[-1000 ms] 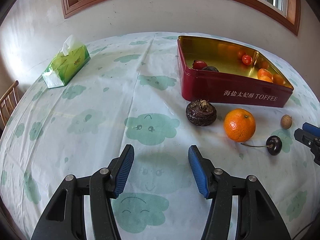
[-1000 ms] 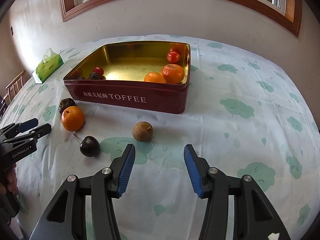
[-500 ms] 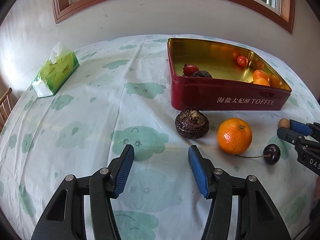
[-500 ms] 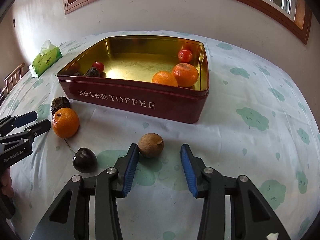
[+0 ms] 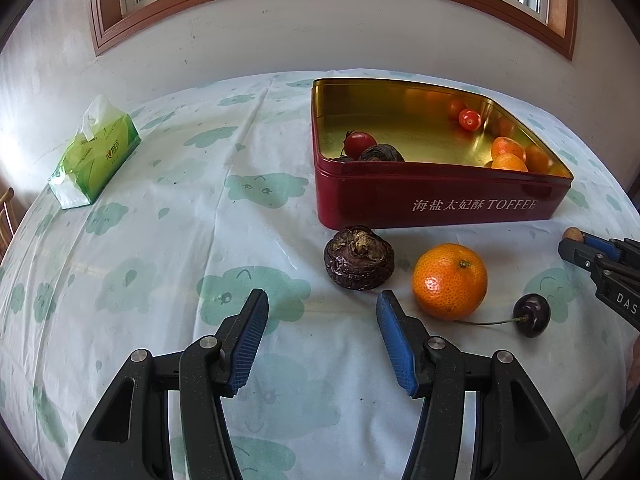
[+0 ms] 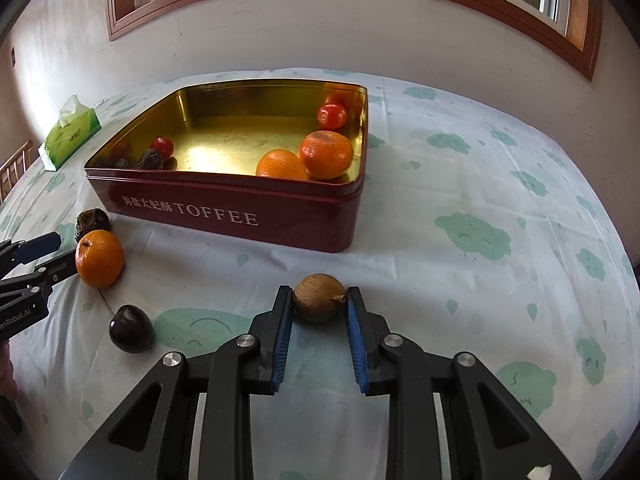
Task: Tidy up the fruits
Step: 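Grasp the brown kiwi with the right tool, then grasp the dark brown taro with the left tool while the right tool holds the kiwi, then carry the taro in the left tool and kiwi in the right tool over the tin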
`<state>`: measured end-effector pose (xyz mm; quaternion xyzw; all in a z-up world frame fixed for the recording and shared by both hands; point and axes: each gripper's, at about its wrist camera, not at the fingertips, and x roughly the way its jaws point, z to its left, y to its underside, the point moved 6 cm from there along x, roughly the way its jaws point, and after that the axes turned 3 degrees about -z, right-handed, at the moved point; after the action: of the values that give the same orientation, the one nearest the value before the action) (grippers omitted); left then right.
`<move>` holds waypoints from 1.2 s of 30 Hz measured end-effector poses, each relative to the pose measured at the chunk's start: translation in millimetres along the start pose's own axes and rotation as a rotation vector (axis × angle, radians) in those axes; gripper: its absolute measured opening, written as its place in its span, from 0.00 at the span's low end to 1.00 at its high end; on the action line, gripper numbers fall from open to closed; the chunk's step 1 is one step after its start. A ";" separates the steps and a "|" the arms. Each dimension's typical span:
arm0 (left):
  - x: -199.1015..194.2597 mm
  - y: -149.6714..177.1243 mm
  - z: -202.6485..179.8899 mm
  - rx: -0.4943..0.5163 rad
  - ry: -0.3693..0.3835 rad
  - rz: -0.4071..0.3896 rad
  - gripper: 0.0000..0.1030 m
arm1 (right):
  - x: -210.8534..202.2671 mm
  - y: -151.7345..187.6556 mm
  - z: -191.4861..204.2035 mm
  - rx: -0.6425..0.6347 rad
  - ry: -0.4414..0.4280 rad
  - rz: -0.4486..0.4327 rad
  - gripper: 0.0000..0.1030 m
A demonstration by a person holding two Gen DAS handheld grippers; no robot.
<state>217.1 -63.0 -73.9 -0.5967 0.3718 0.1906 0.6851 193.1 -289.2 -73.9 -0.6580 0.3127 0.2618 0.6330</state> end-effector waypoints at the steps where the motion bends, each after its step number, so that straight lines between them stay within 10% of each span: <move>1: 0.4 -0.3 -1.6 0.004 0.002 -0.001 0.56 | 0.1 -0.1 -3.1 0.008 0.002 0.001 0.23; 36: 13.2 -16.6 -1.1 -0.025 -0.005 0.008 0.37 | 0.6 -0.4 -8.0 0.020 -0.004 0.001 0.24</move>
<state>237.1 -70.1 -72.4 -0.6031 0.3703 0.1996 0.6778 193.4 -297.2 -73.7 -0.6509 0.3145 0.2601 0.6401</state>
